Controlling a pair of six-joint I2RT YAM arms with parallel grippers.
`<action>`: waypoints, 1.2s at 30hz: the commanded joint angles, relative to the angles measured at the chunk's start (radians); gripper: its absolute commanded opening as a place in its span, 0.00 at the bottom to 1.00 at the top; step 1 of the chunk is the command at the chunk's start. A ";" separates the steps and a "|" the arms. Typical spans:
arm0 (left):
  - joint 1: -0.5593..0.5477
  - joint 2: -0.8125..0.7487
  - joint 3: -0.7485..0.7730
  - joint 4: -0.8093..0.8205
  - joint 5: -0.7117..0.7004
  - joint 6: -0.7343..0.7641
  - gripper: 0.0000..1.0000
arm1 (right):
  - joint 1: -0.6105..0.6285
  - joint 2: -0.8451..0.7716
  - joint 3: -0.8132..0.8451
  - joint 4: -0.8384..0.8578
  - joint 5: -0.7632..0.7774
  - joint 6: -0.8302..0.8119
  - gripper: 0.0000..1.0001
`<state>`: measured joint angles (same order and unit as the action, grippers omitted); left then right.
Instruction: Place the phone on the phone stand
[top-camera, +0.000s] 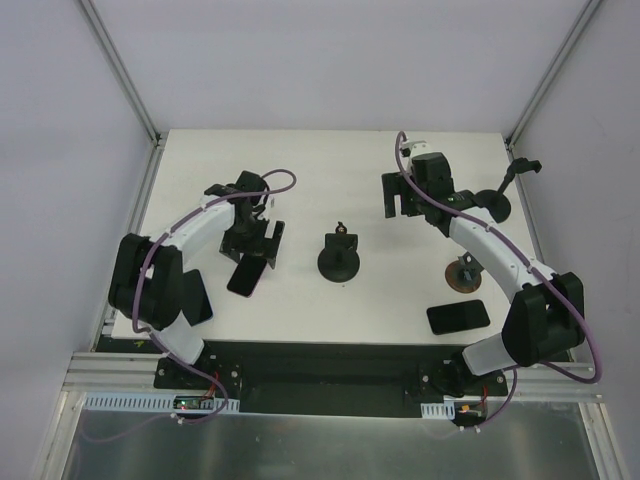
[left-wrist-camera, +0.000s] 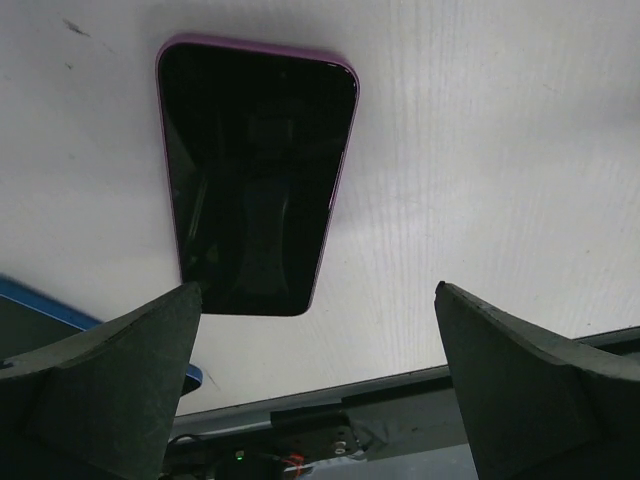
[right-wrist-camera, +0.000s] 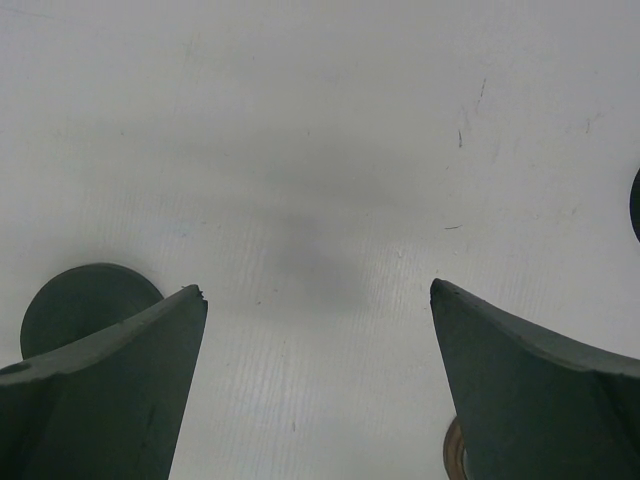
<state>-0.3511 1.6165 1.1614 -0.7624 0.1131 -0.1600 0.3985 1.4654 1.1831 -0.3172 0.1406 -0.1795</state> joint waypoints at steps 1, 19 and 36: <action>0.009 0.060 0.083 -0.051 -0.030 0.120 0.99 | -0.015 -0.028 0.001 0.041 -0.033 0.017 0.96; 0.098 0.270 0.110 -0.037 0.030 0.188 0.99 | -0.013 0.029 0.024 0.041 -0.084 0.029 0.96; 0.035 0.293 0.069 -0.040 -0.024 0.180 0.96 | -0.015 0.032 0.029 0.036 -0.078 0.032 0.96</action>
<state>-0.2863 1.8942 1.2530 -0.7834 0.0883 0.0154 0.3878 1.5005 1.1828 -0.3096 0.0666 -0.1635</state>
